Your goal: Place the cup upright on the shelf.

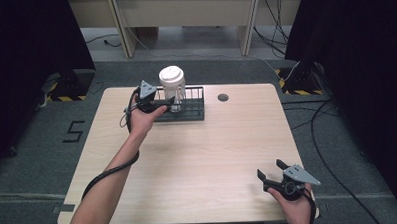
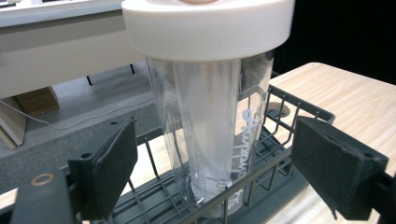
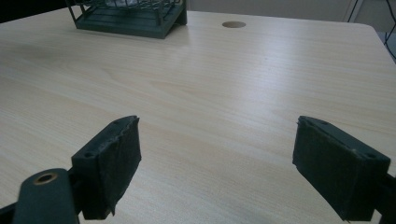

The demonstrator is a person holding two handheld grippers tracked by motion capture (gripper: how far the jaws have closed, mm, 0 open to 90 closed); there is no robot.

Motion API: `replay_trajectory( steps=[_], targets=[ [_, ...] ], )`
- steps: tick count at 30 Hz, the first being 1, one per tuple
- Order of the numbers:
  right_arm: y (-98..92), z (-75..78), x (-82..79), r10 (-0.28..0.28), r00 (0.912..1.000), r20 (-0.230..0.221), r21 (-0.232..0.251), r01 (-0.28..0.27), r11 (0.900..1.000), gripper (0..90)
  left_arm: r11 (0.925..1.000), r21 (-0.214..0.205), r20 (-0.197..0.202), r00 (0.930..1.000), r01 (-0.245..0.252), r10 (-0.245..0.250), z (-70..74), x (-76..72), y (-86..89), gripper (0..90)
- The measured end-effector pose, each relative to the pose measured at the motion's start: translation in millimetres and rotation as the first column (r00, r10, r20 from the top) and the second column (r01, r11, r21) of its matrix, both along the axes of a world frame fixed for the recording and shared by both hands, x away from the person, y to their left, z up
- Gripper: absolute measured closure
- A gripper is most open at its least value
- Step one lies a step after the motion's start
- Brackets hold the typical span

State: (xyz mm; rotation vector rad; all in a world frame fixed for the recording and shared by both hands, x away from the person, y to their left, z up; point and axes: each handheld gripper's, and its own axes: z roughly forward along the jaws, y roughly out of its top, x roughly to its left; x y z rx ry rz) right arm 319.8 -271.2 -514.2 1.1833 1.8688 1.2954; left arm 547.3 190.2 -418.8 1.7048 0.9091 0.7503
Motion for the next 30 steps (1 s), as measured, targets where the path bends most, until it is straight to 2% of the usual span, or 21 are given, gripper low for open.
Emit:
replay_trajectory(
  steps=[6,10,14,19,30],
  targets=[
    [0.2,0.0,0.0,0.000,1.0000,-0.001,-0.001,0.000,1.0000,15.8,0.9999,0.011,-0.006,1.0000,0.005,-0.005,1.7,-13.1,5.3,14.3],
    [0.1,0.0,0.0,-0.001,1.0000,-0.003,0.002,0.001,1.0000,15.8,1.0000,-0.002,-0.013,0.9999,0.006,-0.006,-0.3,-20.6,8.9,14.3],
    [0.1,0.0,0.1,-0.002,1.0000,-0.004,0.002,0.002,1.0000,15.8,0.9995,-0.031,-0.015,0.9998,0.011,-0.011,-3.3,-30.5,15.1,14.3],
    [-0.1,0.1,0.1,-0.004,1.0000,-0.006,0.002,0.004,1.0000,15.8,0.9993,-0.037,-0.016,0.9999,-0.003,0.002,-8.8,-41.9,23.8,14.3],
    [0.3,0.0,0.2,-0.006,1.0000,-0.005,-0.001,0.006,1.0000,15.8,0.9988,-0.046,0.000,0.9999,0.015,-0.015,-17.9,-79.4,39.6,14.3]
  ],
)
